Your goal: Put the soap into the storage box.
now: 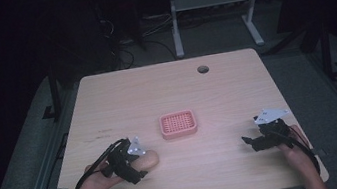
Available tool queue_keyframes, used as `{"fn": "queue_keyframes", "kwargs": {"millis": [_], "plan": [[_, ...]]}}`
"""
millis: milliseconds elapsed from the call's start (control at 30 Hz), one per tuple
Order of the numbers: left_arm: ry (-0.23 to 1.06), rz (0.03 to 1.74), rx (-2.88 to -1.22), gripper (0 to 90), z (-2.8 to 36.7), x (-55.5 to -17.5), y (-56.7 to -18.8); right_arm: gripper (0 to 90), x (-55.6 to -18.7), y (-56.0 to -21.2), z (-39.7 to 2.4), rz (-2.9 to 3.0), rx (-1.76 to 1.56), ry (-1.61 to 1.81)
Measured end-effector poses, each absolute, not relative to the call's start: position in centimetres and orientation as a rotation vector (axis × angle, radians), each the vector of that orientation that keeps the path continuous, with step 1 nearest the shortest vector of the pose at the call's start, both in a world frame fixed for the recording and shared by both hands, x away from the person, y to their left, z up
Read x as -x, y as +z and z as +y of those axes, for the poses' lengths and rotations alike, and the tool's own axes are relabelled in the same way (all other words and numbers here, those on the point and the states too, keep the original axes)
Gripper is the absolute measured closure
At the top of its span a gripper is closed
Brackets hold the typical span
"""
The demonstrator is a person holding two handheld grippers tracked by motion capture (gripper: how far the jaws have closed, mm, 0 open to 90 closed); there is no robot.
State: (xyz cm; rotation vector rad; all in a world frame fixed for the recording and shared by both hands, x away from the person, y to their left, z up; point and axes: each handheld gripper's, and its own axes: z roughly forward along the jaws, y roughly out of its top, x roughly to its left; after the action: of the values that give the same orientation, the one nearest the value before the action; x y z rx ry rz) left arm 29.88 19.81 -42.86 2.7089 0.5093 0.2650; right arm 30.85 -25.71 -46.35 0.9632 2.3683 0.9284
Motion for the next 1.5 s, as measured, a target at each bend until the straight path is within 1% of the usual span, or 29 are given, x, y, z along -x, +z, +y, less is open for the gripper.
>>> {"fn": "queue_keyframes", "kwargs": {"millis": [267, 600, 800, 967, 1500], "plan": [[0.246, 0.503, -2.718, 22.3, 19.3, -30.6, -43.2, 13.9, -30.9, -46.4, -25.7, 2.37, -0.964, 0.928], [0.181, 0.516, -2.725, 22.7, 19.0, -31.4, -43.7, 13.9, -30.9, -46.5, -25.7, 2.375, -0.965, 0.921], [0.197, 0.516, -2.706, 25.6, 19.0, -31.5, -43.4, 13.9, -30.8, -46.3, -25.5, 2.373, -0.949, 0.929], [0.195, 0.51, -2.705, 29.7, 19.0, -31.5, -43.5, 13.9, -30.9, -46.3, -25.4, 2.374, -0.942, 0.939], [0.175, 0.51, -2.724, 31.2, 18.9, -31.8, -43.8, 13.9, -30.9, -46.3, -25.1, 2.381, -0.933, 0.942]]}}
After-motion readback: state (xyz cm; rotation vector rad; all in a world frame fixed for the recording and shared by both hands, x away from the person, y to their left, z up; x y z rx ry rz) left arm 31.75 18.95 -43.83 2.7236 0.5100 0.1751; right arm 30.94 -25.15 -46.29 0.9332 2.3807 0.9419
